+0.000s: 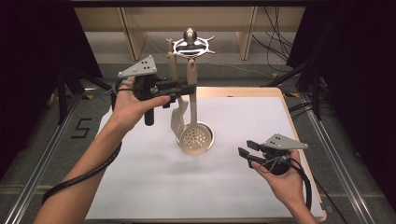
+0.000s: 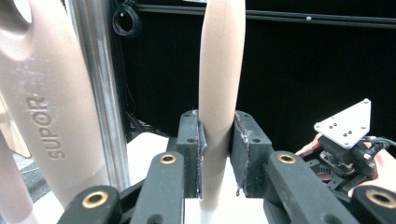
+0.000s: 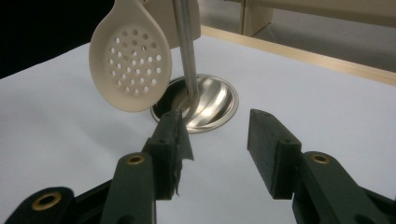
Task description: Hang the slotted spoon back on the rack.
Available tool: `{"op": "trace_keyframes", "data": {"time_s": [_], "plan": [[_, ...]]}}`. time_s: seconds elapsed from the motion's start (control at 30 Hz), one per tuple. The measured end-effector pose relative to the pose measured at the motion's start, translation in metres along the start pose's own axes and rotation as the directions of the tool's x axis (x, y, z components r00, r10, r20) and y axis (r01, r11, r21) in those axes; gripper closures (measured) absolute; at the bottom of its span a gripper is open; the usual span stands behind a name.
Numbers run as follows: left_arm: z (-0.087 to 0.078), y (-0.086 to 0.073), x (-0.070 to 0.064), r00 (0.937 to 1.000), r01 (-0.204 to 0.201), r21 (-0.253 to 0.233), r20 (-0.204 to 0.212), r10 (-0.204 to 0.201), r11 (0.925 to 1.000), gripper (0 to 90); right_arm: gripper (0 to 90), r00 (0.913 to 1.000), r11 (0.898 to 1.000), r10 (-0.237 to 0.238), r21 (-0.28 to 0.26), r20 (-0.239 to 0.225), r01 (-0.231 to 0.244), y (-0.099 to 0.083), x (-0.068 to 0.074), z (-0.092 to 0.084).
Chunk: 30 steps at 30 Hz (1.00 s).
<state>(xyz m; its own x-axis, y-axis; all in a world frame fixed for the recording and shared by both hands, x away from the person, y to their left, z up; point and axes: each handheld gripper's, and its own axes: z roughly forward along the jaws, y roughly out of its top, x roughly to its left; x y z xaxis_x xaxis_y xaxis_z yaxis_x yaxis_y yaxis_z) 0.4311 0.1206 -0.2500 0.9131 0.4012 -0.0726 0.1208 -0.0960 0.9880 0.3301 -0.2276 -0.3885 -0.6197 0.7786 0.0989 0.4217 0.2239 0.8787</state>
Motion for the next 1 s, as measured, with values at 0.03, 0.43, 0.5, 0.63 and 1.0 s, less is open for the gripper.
{"op": "trace_keyframes", "data": {"time_s": [0.03, 0.43, 0.5, 0.63, 1.0], "plan": [[0.0, 0.0, 0.0006, 1.0, 0.006, -0.002, 0.003, -0.006, 1.0, 73.8, 56.3, 0.9999, 1.0, -0.011, -0.003, 0.002, 0.011, 0.0001, -0.0007, 0.0002], [-0.0005, -0.0023, 0.0082, 0.9971, 0.076, -0.033, 0.009, -0.076, 0.9966, 72.0, 56.1, 1.0, 1.0, 0.005, 0.014, 0.001, -0.005, -0.0007, 0.0006, 0.0005], [0.0, -0.0023, 0.0082, 0.9967, 0.081, -0.035, 0.005, -0.081, 0.9961, 71.7, 56.0, 0.9997, 1.0, -0.025, -0.005, 0.002, 0.025, -0.0007, -0.0013, 0.002], [0.0014, -0.0021, 0.0083, 0.9958, 0.092, -0.038, -0.003, -0.092, 0.9951, 71.2, 56.0, 1.0, 1.0, 0.001, 0.005, 0.006, -0.001, -0.0012, 0.0006, 0.0007], [0.0044, -0.0052, 0.0084, 0.9872, 0.153, -0.069, -0.034, -0.156, 0.9857, 68.2, 55.9, 0.9997, 1.0, -0.024, 0.007, 0.0, 0.024, -0.0022, -0.0016, 0.0016]]}}
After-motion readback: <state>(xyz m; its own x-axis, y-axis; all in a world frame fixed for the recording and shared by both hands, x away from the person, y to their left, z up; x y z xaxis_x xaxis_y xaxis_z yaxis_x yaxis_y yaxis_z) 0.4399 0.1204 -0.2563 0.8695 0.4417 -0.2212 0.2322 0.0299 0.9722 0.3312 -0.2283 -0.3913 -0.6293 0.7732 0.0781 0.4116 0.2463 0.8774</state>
